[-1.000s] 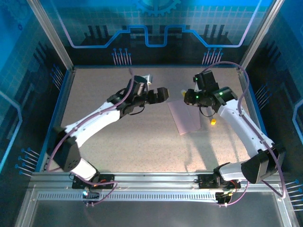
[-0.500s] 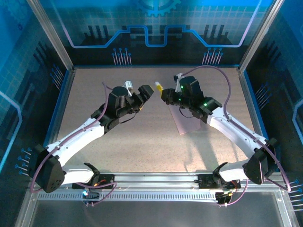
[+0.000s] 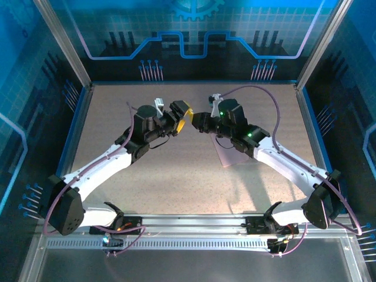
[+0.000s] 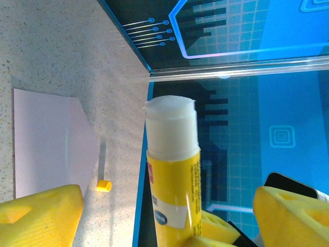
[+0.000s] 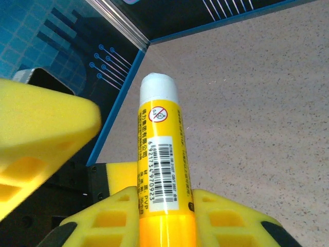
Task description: Place the letter into the envelope and seal it
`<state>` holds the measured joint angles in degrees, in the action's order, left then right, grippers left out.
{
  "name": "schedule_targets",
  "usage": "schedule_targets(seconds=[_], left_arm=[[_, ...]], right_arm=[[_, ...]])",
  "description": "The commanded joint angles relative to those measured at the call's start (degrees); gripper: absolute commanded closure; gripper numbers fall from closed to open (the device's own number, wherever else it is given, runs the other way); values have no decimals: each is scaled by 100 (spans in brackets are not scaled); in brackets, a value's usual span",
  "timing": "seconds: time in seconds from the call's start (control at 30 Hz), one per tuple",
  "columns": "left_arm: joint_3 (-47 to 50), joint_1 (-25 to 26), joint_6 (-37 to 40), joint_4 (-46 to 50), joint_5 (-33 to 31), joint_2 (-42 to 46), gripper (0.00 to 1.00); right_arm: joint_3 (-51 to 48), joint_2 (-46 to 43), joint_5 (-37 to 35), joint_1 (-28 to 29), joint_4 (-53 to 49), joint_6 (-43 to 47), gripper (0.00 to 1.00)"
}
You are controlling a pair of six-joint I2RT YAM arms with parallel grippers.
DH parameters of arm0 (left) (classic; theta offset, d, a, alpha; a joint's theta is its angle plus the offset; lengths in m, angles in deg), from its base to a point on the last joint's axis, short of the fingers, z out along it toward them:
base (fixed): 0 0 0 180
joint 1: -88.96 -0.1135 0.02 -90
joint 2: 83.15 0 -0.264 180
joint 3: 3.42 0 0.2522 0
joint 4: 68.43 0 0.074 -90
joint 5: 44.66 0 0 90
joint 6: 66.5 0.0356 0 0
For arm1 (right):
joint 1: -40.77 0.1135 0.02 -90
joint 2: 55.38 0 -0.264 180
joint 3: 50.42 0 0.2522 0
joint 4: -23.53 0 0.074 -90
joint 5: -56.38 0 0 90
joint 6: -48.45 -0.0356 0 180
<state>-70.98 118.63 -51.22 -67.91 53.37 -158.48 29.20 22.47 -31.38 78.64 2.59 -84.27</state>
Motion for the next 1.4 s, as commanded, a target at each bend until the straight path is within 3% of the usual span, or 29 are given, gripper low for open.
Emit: schedule_targets(seconds=[0.0,0.57,0.97,1.37], left_arm=[[-64,-46,-145,-327,205,-141,18],[-60,-54,-368,-654,326,-366,47],[-31,-69,-490,-882,444,-504,75],[-109,-250,-105,-620,625,-534,83]], right_arm=[[-45,-46,81,112,379,-78,96],[-121,97,153,239,469,-148,96],[-226,69,53,251,465,-153,96],[-144,-268,-138,62,24,119,64]])
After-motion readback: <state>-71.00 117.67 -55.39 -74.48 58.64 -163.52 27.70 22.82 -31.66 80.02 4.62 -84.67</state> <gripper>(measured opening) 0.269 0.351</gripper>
